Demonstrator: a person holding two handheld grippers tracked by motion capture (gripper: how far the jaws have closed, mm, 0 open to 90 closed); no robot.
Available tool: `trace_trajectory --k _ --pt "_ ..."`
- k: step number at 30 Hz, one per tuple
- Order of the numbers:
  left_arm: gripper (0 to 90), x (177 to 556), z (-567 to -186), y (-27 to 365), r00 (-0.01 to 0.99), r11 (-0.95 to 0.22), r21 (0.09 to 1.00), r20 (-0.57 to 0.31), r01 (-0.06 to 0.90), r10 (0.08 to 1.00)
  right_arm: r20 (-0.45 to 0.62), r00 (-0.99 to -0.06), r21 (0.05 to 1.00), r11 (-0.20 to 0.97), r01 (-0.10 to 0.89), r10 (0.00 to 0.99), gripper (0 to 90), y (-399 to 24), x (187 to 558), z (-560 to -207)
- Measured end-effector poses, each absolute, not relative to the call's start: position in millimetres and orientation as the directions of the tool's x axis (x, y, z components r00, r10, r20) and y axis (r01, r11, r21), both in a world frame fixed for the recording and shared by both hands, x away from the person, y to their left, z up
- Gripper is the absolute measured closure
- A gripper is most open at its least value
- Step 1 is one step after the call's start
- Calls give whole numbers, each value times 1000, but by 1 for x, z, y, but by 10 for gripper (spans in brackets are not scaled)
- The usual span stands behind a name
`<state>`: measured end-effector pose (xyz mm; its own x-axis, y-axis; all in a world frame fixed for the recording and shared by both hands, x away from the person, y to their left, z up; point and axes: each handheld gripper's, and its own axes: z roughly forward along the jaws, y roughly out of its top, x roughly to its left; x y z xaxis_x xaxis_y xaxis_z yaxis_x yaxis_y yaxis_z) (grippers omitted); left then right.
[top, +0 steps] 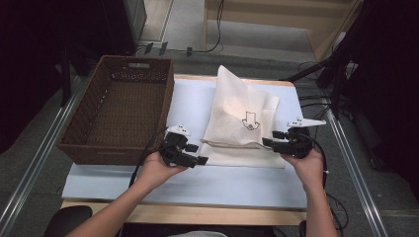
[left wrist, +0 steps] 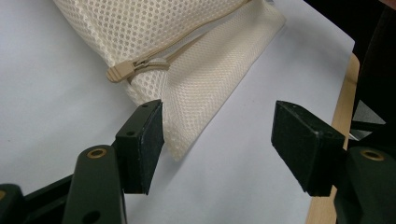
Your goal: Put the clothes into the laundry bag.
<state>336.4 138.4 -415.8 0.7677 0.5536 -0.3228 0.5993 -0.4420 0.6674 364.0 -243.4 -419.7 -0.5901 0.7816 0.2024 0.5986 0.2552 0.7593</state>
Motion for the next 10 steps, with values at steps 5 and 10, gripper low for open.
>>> trace_trajectory --k 5,10 --pt "345 337 -416 139 768 -445 664 -327 601 550 201 -592 760 257 597 780 426 -243 364 -420" --pt "339 338 -417 138 770 -449 661 -329 602 548 198 -595 758 263 597 779 421 -241 364 -421"
